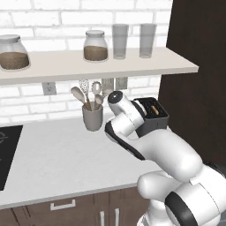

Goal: Start the toaster. Once the lever pops up, take the bread to the plate on the dining counter.

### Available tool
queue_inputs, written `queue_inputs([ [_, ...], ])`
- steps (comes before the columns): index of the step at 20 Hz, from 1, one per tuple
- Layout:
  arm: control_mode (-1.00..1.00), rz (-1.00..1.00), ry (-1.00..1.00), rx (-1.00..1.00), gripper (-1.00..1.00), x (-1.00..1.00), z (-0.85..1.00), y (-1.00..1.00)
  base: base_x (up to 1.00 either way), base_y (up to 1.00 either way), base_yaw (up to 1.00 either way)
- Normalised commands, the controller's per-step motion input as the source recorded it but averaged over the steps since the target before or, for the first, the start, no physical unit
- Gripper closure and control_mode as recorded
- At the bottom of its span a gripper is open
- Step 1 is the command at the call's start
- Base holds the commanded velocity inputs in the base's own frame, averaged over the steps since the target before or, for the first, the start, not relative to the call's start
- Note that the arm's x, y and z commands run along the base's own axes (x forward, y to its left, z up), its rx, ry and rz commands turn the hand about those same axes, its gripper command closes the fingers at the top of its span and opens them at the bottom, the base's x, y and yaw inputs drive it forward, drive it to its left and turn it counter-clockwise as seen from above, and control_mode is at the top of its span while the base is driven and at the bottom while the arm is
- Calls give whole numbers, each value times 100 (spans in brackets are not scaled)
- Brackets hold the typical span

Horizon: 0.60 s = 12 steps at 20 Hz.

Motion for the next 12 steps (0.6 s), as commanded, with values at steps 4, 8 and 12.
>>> queue_inputs([
  [4,-100,0,0,0,-100,0,0,0,0,0,0],
  [8,-100,0,0,0,-100,0,0,0,0,0,0],
  [12,-100,0,0,0,-100,0,0,0,0,0,0],
])
